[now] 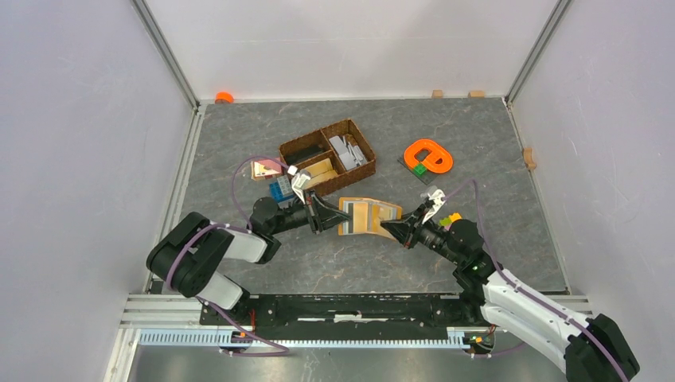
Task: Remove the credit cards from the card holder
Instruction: Remove the credit card from the card holder.
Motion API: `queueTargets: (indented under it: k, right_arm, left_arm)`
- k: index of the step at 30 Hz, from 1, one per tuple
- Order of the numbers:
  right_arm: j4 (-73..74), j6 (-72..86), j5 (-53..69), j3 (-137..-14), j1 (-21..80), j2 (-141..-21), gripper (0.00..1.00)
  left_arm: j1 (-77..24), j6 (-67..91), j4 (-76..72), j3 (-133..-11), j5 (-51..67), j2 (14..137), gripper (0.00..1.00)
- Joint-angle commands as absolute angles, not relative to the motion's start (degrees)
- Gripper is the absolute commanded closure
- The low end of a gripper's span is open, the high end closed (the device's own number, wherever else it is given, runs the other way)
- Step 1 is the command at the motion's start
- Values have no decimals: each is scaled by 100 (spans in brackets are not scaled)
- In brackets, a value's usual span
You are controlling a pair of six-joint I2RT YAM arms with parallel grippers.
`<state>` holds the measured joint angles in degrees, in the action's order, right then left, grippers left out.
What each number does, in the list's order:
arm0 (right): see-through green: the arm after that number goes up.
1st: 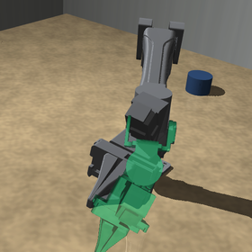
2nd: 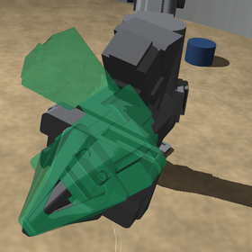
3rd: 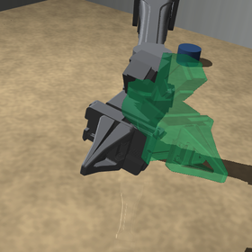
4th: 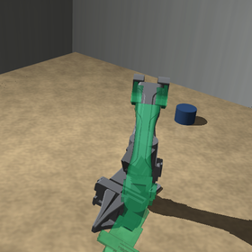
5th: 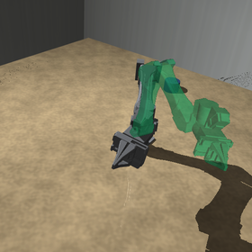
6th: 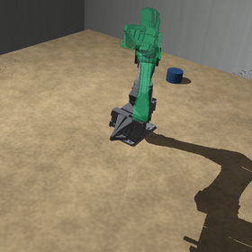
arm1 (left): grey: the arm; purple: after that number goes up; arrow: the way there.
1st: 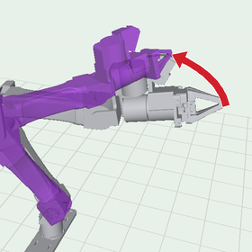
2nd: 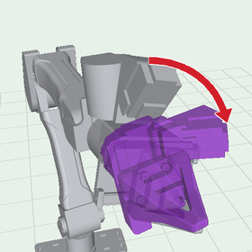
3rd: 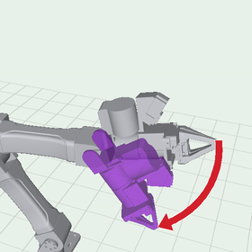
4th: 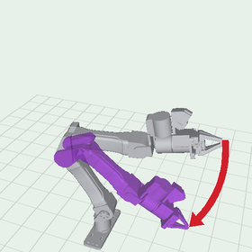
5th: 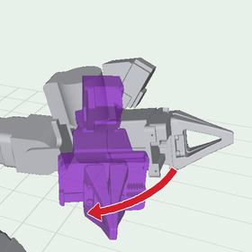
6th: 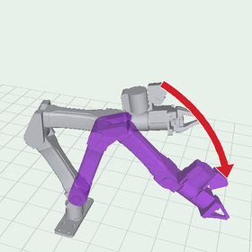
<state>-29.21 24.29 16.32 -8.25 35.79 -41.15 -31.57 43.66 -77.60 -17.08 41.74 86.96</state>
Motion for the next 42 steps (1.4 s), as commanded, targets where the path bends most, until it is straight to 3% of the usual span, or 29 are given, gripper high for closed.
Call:
queueTargets:
  k: [1,5,13,14,16,17,19,21,29,37,42]
  right_arm:
    - [-2580,1844,401,-917,3470,-3784,85]
    - [-2395,1755,95,-841,3469,-3440,73]
    - [-2564,1915,-378,-256,3460,-2202,61]
    - [-2818,1918,-300,-68,3470,-2020,55]
    - [-3236,2000,-40,302,3463,-1733,34]
    - [-3356,1989,215,349,3471,-1665,30]
    - [-3348,1853,814,230,3465,-1760,30]
    - [-3430,1839,1473,71,3467,-2058,40]
    - [-5387,2580,3100,-214,3588,-4216,63]
    - [-5824,2605,3129,-978,3841,-5721,63]
    - [-4951,2220,2920,-1751,3834,-6021,60]
  left_arm:
    - [-2923,4460,-8125,-1529,4223,8342,98]
    - [-2870,4368,-7960,-1396,4117,8048,98]
    - [-2827,3835,-6662,-1116,3381,6988,98]
    - [-2825,3780,-6508,-1058,3261,6808,98]
    - [-2829,3689,-6212,-998,3129,6489,98]
    - [-2825,3647,-6051,-989,3083,6344,98]
    - [-2822,3604,-5894,-963,3067,6165,98]
    - [-2830,3607,-5926,-900,3027,6087,98]
    - [-2831,3818,-6496,-958,3565,6441,98]
    - [-2822,3973,-6506,-1138,3465,6753,98]
    - [-2813,3885,-5777,-1659,3203,6923,98]
